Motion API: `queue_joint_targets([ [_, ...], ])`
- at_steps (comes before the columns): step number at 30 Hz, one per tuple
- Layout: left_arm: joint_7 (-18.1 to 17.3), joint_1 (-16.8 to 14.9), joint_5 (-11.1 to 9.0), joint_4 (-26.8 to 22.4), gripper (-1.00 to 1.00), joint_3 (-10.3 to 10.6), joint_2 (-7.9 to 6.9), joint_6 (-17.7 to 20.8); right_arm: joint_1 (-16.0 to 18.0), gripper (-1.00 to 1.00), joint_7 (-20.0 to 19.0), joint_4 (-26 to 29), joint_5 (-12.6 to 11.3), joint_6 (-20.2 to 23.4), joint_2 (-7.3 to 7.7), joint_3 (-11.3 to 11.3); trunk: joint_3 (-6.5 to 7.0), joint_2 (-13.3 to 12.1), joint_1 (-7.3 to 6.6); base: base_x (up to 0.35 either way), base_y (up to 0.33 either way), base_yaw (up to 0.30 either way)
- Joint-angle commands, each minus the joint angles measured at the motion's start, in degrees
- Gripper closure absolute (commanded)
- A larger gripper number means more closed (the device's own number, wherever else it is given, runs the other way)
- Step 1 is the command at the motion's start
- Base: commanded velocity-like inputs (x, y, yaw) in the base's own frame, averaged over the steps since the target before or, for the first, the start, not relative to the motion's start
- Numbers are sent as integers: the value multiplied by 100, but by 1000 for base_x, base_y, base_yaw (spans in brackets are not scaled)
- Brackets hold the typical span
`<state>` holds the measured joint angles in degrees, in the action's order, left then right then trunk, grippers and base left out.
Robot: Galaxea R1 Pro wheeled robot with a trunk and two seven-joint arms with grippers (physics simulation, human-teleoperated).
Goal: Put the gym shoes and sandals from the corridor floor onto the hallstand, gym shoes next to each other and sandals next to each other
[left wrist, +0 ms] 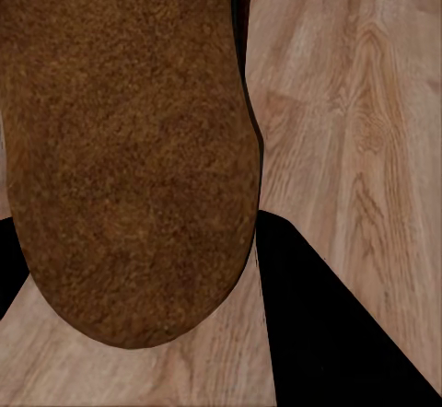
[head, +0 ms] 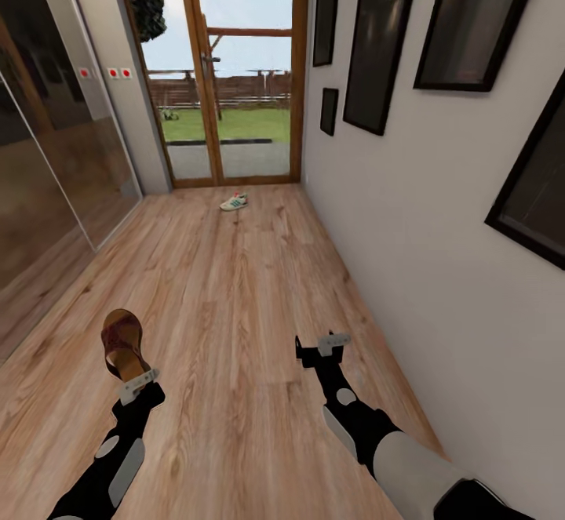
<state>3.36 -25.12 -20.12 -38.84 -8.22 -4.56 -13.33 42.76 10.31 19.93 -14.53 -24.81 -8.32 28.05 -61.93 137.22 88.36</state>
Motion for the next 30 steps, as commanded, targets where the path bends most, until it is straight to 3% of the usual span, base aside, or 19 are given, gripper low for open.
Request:
queue_joint_targets([
  [1, 15, -2, -17, -1, 100, 13, -4, -11, 7, -100, 33, -2, -50, -23, 0, 50, -3, 2, 2, 338, 0, 0],
  [30, 15, -2, -3, 16, 100, 21, -1, -36, 4, -100, 17, -100, -17, -21, -21, 51, 3, 2, 2, 338, 0, 0],
])
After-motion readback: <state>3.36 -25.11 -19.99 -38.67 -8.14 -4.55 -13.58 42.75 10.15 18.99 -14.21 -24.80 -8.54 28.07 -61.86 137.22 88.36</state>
